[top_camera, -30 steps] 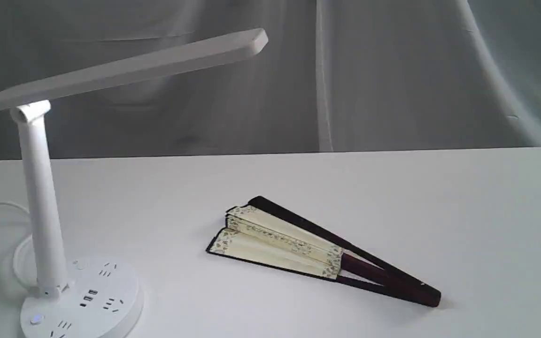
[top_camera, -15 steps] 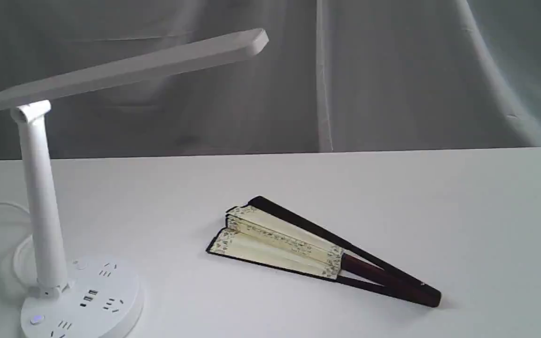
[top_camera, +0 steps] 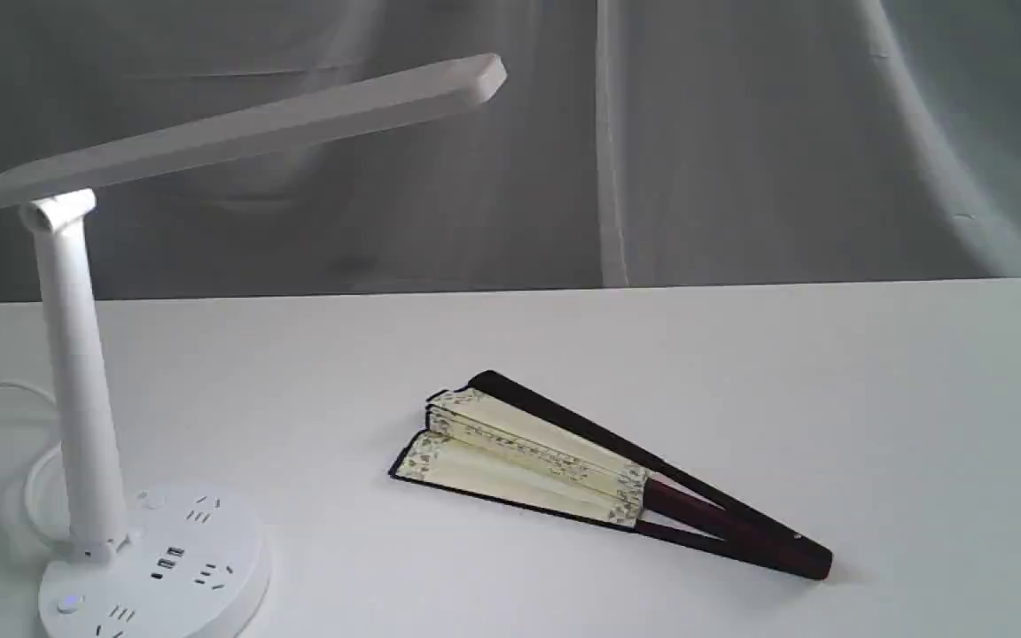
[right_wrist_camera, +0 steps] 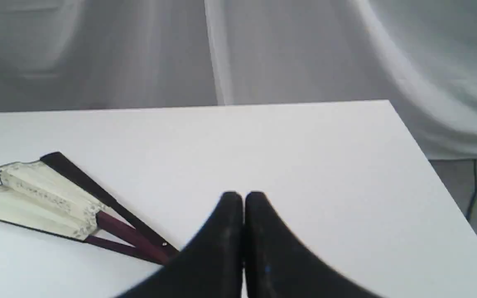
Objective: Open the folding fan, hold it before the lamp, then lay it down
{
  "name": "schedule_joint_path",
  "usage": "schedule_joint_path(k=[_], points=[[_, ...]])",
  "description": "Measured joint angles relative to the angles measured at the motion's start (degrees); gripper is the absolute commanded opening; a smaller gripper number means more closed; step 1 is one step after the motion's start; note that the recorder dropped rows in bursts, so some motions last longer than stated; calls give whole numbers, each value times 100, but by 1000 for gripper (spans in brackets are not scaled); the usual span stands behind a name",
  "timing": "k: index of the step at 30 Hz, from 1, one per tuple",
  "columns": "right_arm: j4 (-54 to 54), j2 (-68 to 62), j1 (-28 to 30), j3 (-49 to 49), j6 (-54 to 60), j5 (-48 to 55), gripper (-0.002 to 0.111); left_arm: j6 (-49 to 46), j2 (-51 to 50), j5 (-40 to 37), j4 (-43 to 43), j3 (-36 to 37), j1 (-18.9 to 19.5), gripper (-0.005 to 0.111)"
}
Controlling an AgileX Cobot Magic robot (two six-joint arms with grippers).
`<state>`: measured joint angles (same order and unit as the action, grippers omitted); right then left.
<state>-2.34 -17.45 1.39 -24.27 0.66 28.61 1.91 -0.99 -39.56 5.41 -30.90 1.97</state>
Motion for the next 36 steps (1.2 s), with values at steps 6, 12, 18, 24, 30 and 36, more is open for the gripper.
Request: schedule_joint_path(k=[6,12,18,24,30,36], points=[[-231,-1240,0,-513,0,9,0,-600,-811,-617,308,-277,0,0],[-491,-2269,0,-1146,11,9,0,-1326,-1619,-674,993,-383,0,0],[-661,-3212,0,-1628,88,37,0,-1406,-2439,-516,1075,-383,0,0],[-1965,-4162,0,-2094,1389,380,7,-1510,-3356,-493,1080,-383,-211,0],[-3350,-4930,0,-2270,2766,624,26,-1575,-4292,-333,1096,-383,-858,0],[-4196,-5633,0,-2279,3753,746,27,-1609,-4977,93,1289,-383,-1414,0]])
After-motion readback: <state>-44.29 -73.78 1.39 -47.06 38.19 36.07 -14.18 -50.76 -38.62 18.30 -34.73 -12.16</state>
